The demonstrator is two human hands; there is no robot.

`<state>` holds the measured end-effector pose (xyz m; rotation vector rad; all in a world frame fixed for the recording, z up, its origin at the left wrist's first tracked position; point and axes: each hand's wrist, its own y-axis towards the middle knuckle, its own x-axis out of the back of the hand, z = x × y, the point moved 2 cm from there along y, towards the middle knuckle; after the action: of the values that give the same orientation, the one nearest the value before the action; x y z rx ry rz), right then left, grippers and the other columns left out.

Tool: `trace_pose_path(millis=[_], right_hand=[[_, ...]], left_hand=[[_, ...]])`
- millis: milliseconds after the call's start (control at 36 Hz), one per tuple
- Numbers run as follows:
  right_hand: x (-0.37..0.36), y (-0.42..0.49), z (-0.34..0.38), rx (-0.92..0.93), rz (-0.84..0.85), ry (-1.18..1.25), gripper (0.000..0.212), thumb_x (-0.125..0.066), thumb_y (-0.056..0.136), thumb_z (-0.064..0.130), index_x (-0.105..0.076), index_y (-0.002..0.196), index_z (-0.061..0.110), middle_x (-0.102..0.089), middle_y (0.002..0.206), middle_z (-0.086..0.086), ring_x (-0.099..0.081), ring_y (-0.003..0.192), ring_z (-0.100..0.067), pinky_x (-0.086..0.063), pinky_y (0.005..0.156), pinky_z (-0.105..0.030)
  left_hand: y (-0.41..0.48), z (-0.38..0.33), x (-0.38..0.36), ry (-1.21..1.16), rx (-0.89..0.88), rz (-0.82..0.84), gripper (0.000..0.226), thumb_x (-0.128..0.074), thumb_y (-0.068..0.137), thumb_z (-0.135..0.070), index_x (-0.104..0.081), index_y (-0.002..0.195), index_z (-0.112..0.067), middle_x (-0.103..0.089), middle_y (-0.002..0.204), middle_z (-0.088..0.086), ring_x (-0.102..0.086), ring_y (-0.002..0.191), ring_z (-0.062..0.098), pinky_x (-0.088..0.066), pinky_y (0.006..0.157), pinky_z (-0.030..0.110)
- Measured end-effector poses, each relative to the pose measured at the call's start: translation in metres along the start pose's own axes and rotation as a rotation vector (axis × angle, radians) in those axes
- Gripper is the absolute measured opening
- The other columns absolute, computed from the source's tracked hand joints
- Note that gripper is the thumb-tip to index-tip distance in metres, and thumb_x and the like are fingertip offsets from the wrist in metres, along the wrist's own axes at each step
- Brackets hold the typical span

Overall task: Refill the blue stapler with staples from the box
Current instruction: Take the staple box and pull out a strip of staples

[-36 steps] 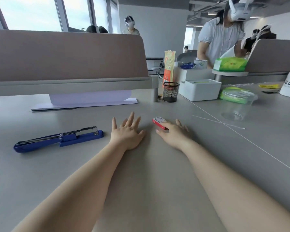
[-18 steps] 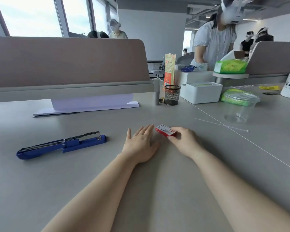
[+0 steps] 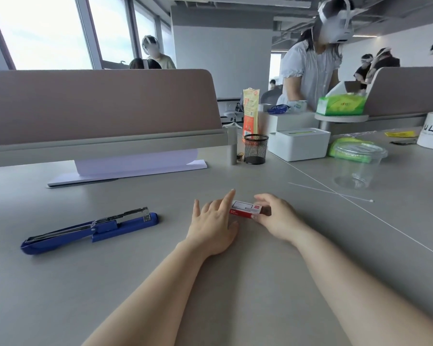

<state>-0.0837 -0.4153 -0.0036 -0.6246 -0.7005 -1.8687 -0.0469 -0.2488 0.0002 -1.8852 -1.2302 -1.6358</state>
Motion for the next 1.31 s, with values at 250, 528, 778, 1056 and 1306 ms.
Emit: trace_pose_path(millis=[250, 528, 778, 1056, 1306], right_hand=[[-0.005, 0.001, 0.0, 0.031, -0.006, -0.022, 0.052, -0.067, 0.077, 0.021, -0.05, 0.124, 0.032, -0.065, 0.123, 0.005, -0.057, 0.115, -0.021, -0.045, 0.101, -0.042], [-0.001, 0.0, -0.002, 0.026, 0.043, 0.041, 0.06, -0.073, 0.074, 0.014, -0.048, 0.129, 0.02, -0.059, 0.13, -0.007, -0.056, 0.115, -0.021, -0.041, 0.099, -0.029], [0.007, 0.002, -0.01, -0.003, 0.029, 0.014, 0.054, -0.08, 0.067, 0.027, -0.058, 0.116, 0.024, -0.068, 0.105, 0.002, -0.061, 0.104, -0.02, -0.047, 0.097, -0.039], [0.004, 0.002, -0.008, 0.094, 0.108, 0.016, 0.049, -0.078, 0.064, 0.035, -0.059, 0.109, 0.036, -0.069, 0.101, 0.014, -0.056, 0.11, -0.016, -0.043, 0.101, -0.042], [0.017, -0.006, -0.003, 0.178, 0.107, -0.109, 0.042, -0.075, 0.071, 0.03, -0.059, 0.109, 0.037, -0.063, 0.105, 0.013, -0.049, 0.11, -0.015, -0.042, 0.099, -0.039]], left_hand=[[0.001, -0.001, -0.001, -0.034, 0.001, 0.009, 0.071, -0.044, 0.089, -0.036, 0.0, 0.145, -0.029, -0.046, 0.14, 0.008, -0.031, 0.137, 0.026, 0.004, 0.117, 0.055], [0.006, 0.011, -0.003, -0.131, 0.085, -0.071, 0.074, -0.053, 0.08, -0.053, -0.019, 0.141, -0.031, -0.045, 0.14, 0.002, -0.034, 0.134, 0.026, -0.01, 0.117, 0.052], [0.009, 0.016, -0.007, -0.104, 0.04, -0.081, 0.074, -0.056, 0.078, -0.058, -0.026, 0.14, -0.031, -0.038, 0.147, -0.001, -0.033, 0.136, 0.023, -0.019, 0.113, 0.05], [0.009, 0.016, -0.006, -0.136, 0.015, -0.016, 0.063, -0.055, 0.08, -0.056, -0.033, 0.136, -0.036, -0.051, 0.138, -0.009, -0.04, 0.13, 0.02, -0.022, 0.11, 0.05], [0.005, 0.019, 0.0, -0.216, -0.043, -0.129, 0.05, -0.066, 0.078, -0.044, -0.052, 0.124, -0.031, -0.057, 0.124, -0.002, -0.05, 0.116, 0.023, -0.032, 0.105, 0.041]])
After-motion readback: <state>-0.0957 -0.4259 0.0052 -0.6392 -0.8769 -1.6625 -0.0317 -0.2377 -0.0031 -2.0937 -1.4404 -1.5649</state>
